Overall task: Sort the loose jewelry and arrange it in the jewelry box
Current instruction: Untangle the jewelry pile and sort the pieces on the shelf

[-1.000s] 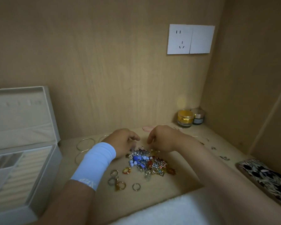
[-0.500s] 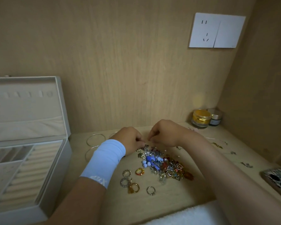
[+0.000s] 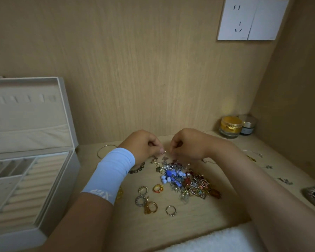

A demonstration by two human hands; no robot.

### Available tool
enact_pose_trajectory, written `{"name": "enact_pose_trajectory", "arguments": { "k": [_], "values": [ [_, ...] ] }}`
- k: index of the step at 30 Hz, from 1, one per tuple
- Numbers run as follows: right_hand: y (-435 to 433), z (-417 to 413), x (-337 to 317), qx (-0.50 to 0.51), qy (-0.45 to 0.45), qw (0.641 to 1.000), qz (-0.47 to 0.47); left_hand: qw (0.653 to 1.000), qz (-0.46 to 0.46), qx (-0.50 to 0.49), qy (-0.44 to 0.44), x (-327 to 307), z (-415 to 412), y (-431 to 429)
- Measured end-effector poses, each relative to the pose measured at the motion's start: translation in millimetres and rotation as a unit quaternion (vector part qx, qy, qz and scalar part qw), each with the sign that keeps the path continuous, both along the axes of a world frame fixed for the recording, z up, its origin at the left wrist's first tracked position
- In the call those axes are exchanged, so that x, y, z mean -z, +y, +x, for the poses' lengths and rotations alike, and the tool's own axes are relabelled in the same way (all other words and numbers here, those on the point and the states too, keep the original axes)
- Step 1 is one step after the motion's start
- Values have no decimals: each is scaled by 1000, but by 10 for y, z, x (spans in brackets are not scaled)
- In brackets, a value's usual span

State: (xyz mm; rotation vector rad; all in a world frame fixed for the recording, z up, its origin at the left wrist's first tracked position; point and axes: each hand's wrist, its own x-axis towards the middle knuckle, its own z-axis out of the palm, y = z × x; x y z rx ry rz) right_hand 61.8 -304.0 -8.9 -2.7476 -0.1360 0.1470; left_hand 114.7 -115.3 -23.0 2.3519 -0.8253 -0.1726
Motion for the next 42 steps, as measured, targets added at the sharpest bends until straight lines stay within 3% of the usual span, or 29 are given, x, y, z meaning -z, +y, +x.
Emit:
{"name": "enact_pose_trajectory", "arguments": {
  "k": [7,13,20,25,30,33,36,42],
  "values": [
    [-29,-125,-143,-18,116,993,7,998,-46,0,43,16,-39,-28],
    [-5,-127,-110,-10,76,997,7,1000,19,9,17,10,-102,-76],
    [-122,-109,-116,-1,63,991,115,994,-26,42,98,27,-170,-183],
    [-158,-94,-85,10,45,982,180,996,-57,28,69,50,-146,-147],
    [-192,-104,-125,8,59,996,71,1000,-11,3,25,25,-110,-78],
    [-96,-131,-102,5,90,995,35,1000,4,22,12,8,-144,-119],
    [-15,-95,-40,11,66,998,-6,998,44,50,-6,33,-172,-173],
    [-53,-124,-96,9,65,998,13,996,74,37,-21,44,-125,-128]
  ]
}}
